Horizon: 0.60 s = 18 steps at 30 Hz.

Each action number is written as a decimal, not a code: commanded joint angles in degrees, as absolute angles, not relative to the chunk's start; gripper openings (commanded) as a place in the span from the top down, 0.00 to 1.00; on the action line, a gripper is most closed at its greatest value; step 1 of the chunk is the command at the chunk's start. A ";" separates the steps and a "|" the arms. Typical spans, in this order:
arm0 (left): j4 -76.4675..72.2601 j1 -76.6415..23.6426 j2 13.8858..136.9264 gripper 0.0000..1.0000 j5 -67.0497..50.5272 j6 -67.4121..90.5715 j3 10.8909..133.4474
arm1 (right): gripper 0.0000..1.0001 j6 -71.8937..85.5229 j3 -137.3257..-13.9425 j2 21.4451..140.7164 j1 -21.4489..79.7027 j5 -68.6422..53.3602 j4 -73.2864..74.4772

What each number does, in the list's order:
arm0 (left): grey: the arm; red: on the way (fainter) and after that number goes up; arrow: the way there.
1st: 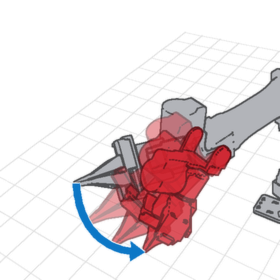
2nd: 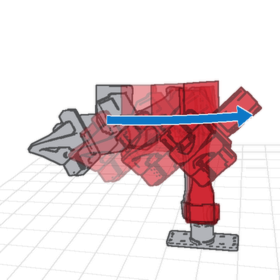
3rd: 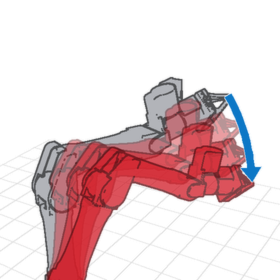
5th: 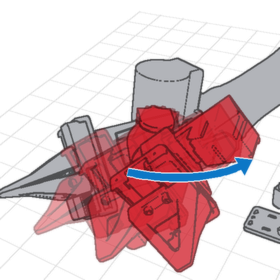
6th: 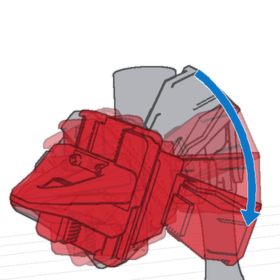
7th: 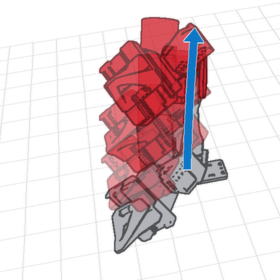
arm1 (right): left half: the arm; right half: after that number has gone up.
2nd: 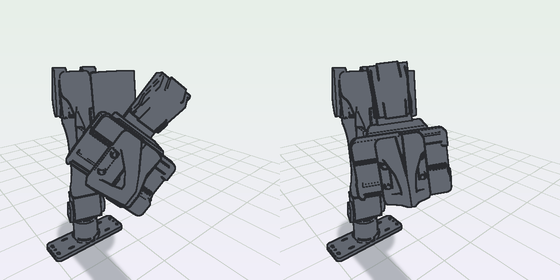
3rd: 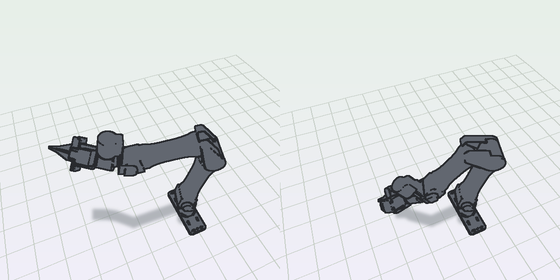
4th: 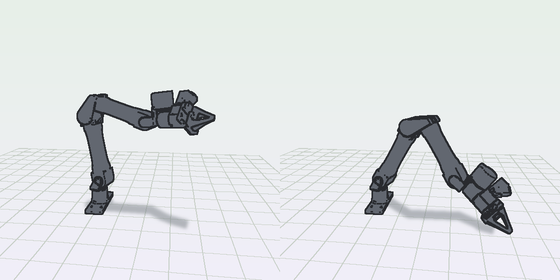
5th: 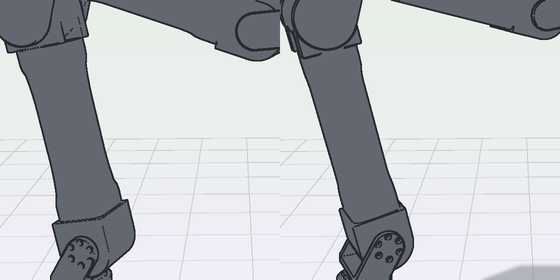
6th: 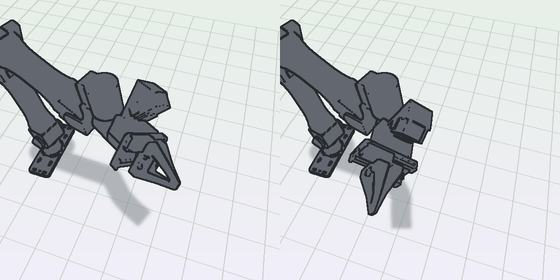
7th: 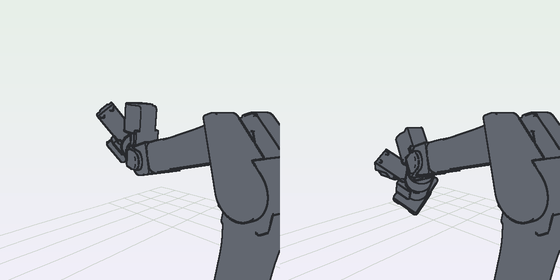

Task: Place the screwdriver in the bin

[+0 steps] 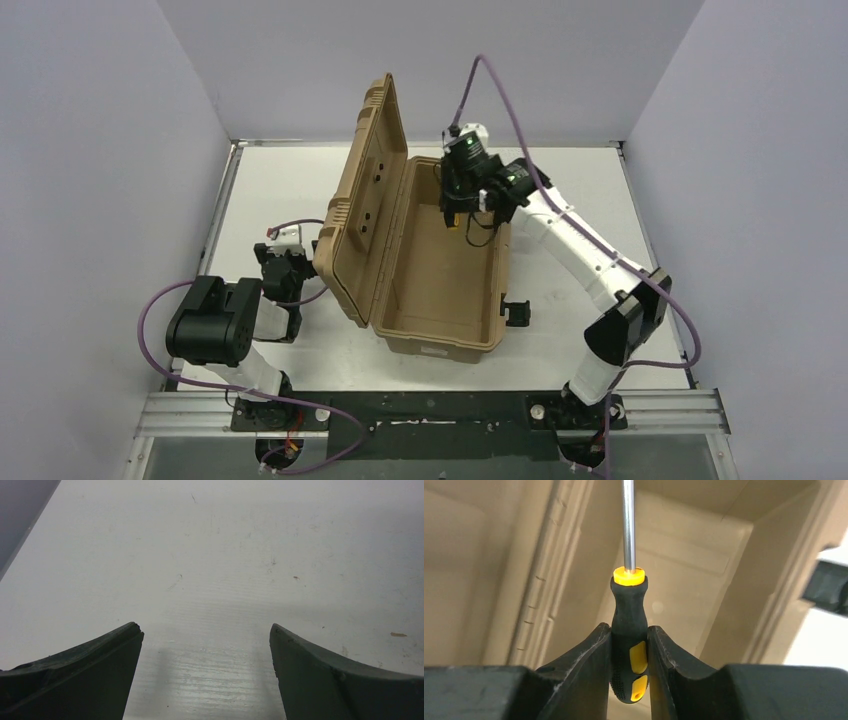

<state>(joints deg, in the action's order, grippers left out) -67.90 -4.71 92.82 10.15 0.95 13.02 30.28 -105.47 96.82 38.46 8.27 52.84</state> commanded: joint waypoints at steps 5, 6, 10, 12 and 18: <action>-70.04 -5.24 92.48 0.03 10.96 0.62 14.25 | 1.00 33.78 -92.56 102.14 43.30 2.67 50.18; -70.15 -5.49 92.52 0.03 11.41 0.55 14.20 | 1.00 34.56 -92.23 103.27 43.61 3.14 50.56; -70.52 -6.35 92.50 0.03 12.91 0.30 13.98 | 1.00 36.50 -89.48 106.21 43.76 3.13 49.19; -70.68 -6.48 92.47 0.03 13.30 0.30 13.89 | 1.00 36.33 -88.58 107.57 43.77 3.64 48.34; -71.05 -6.97 92.42 0.03 14.07 0.31 13.67 | 1.00 35.21 -87.59 112.68 42.81 3.25 46.27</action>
<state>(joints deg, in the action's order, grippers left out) -67.92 -6.46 92.79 12.67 0.78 13.02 34.81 -87.94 110.78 43.57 2.98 49.74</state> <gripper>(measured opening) 0.971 0.274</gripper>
